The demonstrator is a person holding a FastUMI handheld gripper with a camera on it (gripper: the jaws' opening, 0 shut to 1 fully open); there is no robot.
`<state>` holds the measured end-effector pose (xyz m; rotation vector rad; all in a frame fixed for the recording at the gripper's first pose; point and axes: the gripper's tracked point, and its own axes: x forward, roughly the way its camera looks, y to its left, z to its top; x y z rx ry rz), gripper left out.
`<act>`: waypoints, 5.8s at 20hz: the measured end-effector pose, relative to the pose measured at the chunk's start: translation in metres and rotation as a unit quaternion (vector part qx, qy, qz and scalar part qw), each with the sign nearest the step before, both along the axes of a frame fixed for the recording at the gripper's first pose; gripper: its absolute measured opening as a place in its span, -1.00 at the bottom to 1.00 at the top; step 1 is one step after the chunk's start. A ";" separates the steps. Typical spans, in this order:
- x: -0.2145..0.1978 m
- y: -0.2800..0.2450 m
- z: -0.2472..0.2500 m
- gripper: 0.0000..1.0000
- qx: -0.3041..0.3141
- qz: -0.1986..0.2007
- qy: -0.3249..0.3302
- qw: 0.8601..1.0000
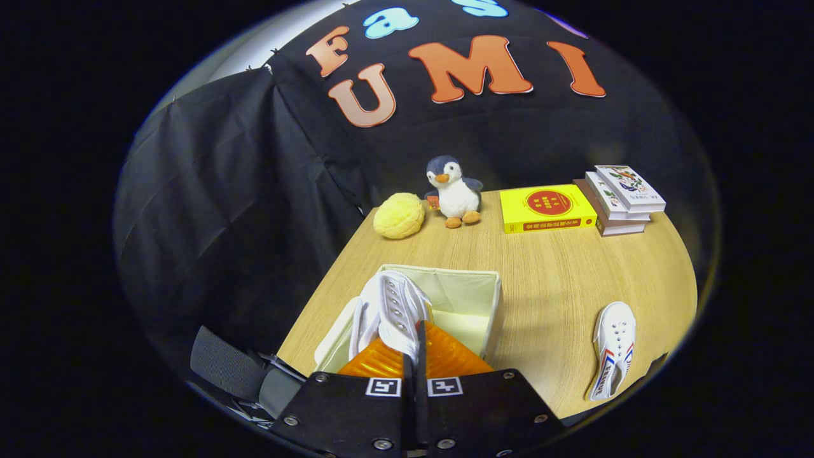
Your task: Open the storage box then place both shoes into the box .Put the left shoe in first, then the right shoe, with the right side of both shoes facing outward in a uniform manner.
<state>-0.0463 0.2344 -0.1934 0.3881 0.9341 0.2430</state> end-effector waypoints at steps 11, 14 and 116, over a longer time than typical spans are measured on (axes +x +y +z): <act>0.003 0.043 -0.077 -0.97 -0.057 -0.080 0.129 0.987; -0.007 0.055 -0.104 -0.94 -0.047 -0.095 0.171 0.980; -0.048 -0.040 -0.030 -0.93 0.108 -0.040 0.112 0.987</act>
